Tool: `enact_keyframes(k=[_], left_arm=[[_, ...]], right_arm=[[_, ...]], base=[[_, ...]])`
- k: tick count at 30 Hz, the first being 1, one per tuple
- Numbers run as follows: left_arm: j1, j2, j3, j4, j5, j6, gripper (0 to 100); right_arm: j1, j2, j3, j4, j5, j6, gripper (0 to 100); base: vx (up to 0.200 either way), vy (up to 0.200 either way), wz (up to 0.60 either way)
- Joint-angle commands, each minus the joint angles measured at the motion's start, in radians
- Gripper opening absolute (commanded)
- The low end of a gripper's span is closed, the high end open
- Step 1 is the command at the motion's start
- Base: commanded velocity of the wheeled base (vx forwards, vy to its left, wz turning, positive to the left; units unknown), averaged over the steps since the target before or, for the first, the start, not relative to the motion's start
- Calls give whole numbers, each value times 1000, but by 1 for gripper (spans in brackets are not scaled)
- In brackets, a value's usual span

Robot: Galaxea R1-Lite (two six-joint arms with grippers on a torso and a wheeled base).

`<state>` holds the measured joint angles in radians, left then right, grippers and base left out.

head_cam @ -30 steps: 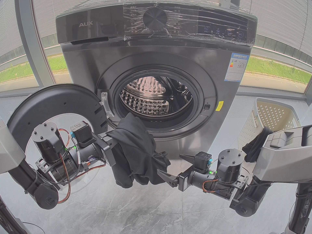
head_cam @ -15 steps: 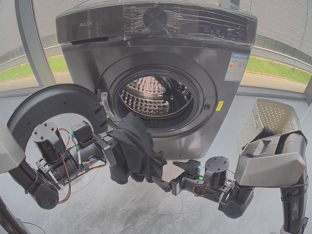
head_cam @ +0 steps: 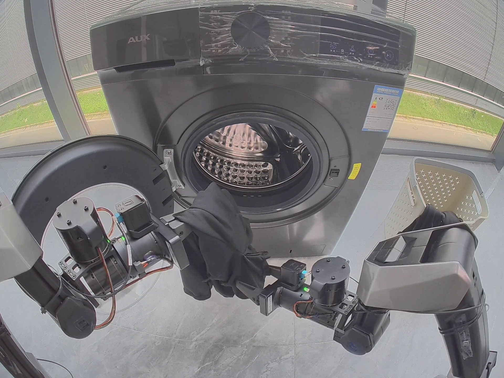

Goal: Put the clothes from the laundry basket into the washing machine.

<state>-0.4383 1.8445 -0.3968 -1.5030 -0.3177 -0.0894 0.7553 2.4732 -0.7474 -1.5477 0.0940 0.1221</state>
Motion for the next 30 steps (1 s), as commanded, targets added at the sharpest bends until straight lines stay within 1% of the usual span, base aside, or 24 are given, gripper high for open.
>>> enact_keyframes(k=[1, 3, 10, 12, 13, 15, 17, 18, 21, 25, 28, 29, 30], left_arm=[[1, 18, 0, 0, 0, 2, 0], [1, 36, 0, 0, 0, 7, 0], [27, 98, 0, -2, 2, 8, 0], [30, 104, 0, -2, 2, 8, 0], [30, 104, 0, -2, 2, 8, 0], [30, 107, 3, -2, 2, 8, 0], [30, 110, 6, -2, 2, 10, 0], [32, 116, 10, -2, 3, 17, 0], [35, 124, 16, -2, 2, 19, 0], [36, 145, 26, -2, -1, 20, 0], [41, 162, 30, -2, -6, 20, 0], [43, 164, 33, -2, -8, 19, 100], [44, 167, 33, -2, -8, 19, 100]], right_arm=[[13, 0, 0, 0, 1, 4, 0], [24, -19, 10, 0, 0, 7, 0], [62, -169, 119, 0, -5, 19, 0], [71, -235, 168, 0, -11, 34, 0], [71, -235, 168, 0, -11, 34, 0], [78, -324, 215, 1, -11, 56, 0], [78, -356, 224, 1, -11, 73, 0], [78, -373, 227, 1, -11, 88, 0], [78, -398, 223, 1, -11, 113, 0], [79, -418, 212, 1, -11, 125, 0], [79, -418, 209, 0, -13, 125, 0], [79, -418, 203, 0, -13, 126, 0], [79, -418, 197, 0, -13, 126, 0]], base=[[0, 0, 0], [0, 0, 0], [0, 0, 0], [0, 0, 0], [0, 0, 0], [0, 0, 0], [0, 0, 0], [0, 0, 0], [0, 0, 0], [0, 0, 0], [0, 0, 0], [0, 0, 0], [0, 0, 0]])
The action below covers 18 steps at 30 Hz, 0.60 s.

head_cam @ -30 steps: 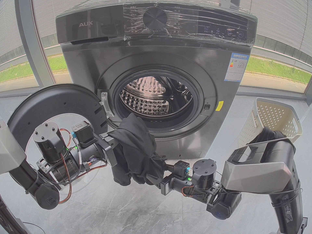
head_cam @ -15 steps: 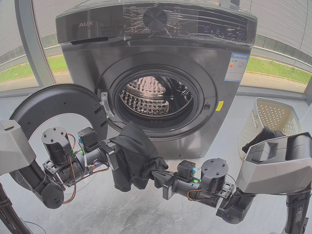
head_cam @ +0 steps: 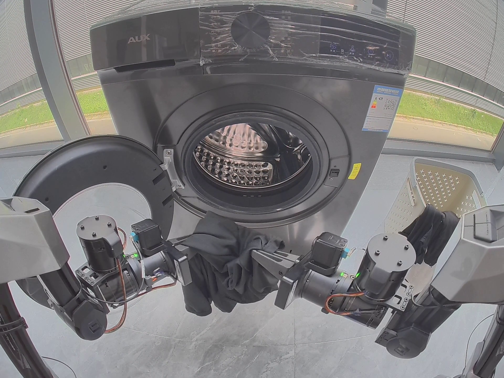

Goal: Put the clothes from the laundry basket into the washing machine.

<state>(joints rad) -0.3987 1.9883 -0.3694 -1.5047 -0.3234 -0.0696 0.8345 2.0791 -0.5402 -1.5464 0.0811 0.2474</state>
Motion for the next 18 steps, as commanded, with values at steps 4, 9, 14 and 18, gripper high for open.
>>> enact_keyframes(k=[4, 9, 14, 18], left_arm=[[4, 50, 23, 0, 3, 1, 100], [3, 64, 24, -3, 6, 5, 100], [3, 61, 21, -3, 7, 7, 100], [3, 56, 21, -5, 7, 7, 100]], right_arm=[[-2, -39, -67, 2, -26, 16, 0], [-6, -56, -113, 5, -43, 19, 0], [-15, -59, -116, 2, -43, 21, 0], [-14, -59, -136, 2, -49, 21, 0]], base=[[0, 0, 0], [0, 0, 0], [0, 0, 0], [0, 0, 0]])
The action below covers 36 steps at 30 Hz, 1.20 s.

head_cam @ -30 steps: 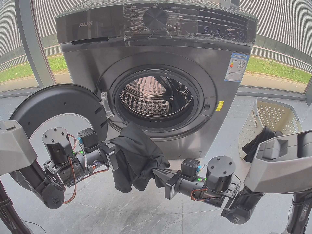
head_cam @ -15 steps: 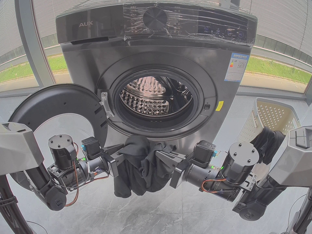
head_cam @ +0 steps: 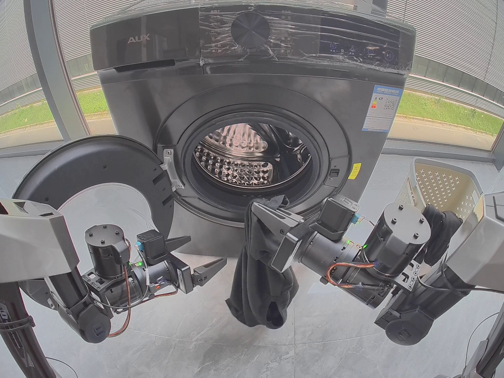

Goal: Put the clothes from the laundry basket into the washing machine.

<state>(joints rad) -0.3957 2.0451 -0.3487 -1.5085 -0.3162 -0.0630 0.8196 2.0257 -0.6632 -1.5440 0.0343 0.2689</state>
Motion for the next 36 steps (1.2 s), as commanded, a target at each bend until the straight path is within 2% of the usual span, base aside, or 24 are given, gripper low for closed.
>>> enact_keyframes(k=[1, 6, 9, 10, 12, 14, 18, 20, 21, 26, 27, 29, 36], left_arm=[[0, 0, 2, -1, 0, 0, 100], [-9, -8, 7, -2, -1, 2, 100], [-25, -25, 24, -2, -1, 17, 100], [-32, -33, 39, -2, -4, 35, 100], [-38, -34, 48, -2, -7, 42, 100], [-63, -34, 70, -2, -7, 57, 100], [-80, -33, 80, -2, -7, 58, 100], [-81, -34, 83, -2, -6, 60, 100], [-81, -34, 86, -2, -6, 60, 100], [-81, -34, 120, -4, -7, 69, 100], [-81, -31, 136, -4, -7, 80, 100], [-81, -28, 149, -4, -9, 83, 100], [-87, 32, 160, -2, -12, 88, 100]], right_arm=[[3, -5, -18, -1, -8, -2, 0], [4, -2, -61, 5, -30, -2, 0], [-3, 4, -87, 5, -56, -2, 0], [-8, 8, -99, 13, -76, -2, 0], [-11, 11, -105, 12, -85, -4, 0], [-22, 36, -127, 15, -109, -4, 0], [-23, 45, -148, 32, -148, -5, 0], [-23, 48, -173, 79, -208, -5, 0], [-23, 47, -180, 91, -223, -5, 0], [-23, 39, -236, 150, -255, -4, 0], [-27, 36, -269, 185, -278, -2, 0], [-33, 24, -289, 214, -293, -2, 0], [-19, 8, -343, 266, -298, -4, 0]], base=[[0, 0, 0], [0, 0, 0], [0, 0, 0], [0, 0, 0], [0, 0, 0], [0, 0, 0], [0, 0, 0], [0, 0, 0], [0, 0, 0], [0, 0, 0], [0, 0, 0], [0, 0, 0], [0, 0, 0]])
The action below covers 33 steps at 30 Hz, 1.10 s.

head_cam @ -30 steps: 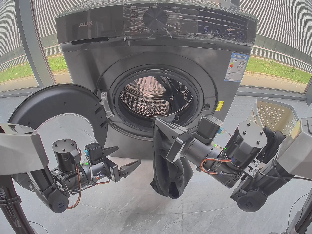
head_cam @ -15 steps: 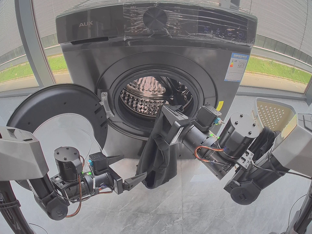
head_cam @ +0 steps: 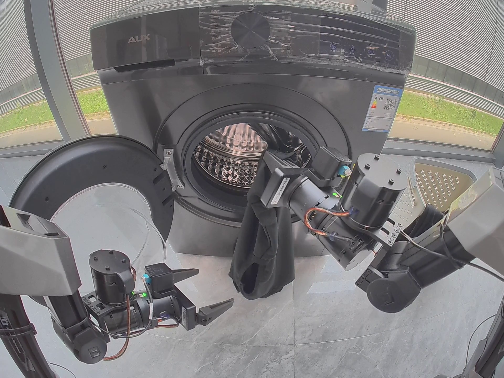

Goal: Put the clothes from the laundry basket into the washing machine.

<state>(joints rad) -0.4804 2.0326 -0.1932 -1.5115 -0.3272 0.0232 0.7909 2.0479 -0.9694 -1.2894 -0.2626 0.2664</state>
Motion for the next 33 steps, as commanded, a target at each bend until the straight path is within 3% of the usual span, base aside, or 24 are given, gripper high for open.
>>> enact_keyframes(k=[1, 5, 15, 22, 33], left_arm=[[-3, 60, 1, 1, -3, 4, 100], [-4, 133, -8, -1, -13, 29, 100], [13, 316, -134, -1, -16, 29, 100], [63, 383, -261, -1, -13, 12, 100], [121, 492, -391, -1, -15, 11, 100]], right_arm=[[11, -17, -51, 19, -3, -1, 0], [18, -60, -83, 59, -17, -1, 0], [28, -72, -89, 42, -18, 2, 0], [61, -87, -86, 41, -37, 16, 0], [74, -83, -89, 19, -37, 16, 0]], base=[[0, 0, 0], [0, 0, 0], [0, 0, 0], [0, 0, 0], [0, 0, 0]])
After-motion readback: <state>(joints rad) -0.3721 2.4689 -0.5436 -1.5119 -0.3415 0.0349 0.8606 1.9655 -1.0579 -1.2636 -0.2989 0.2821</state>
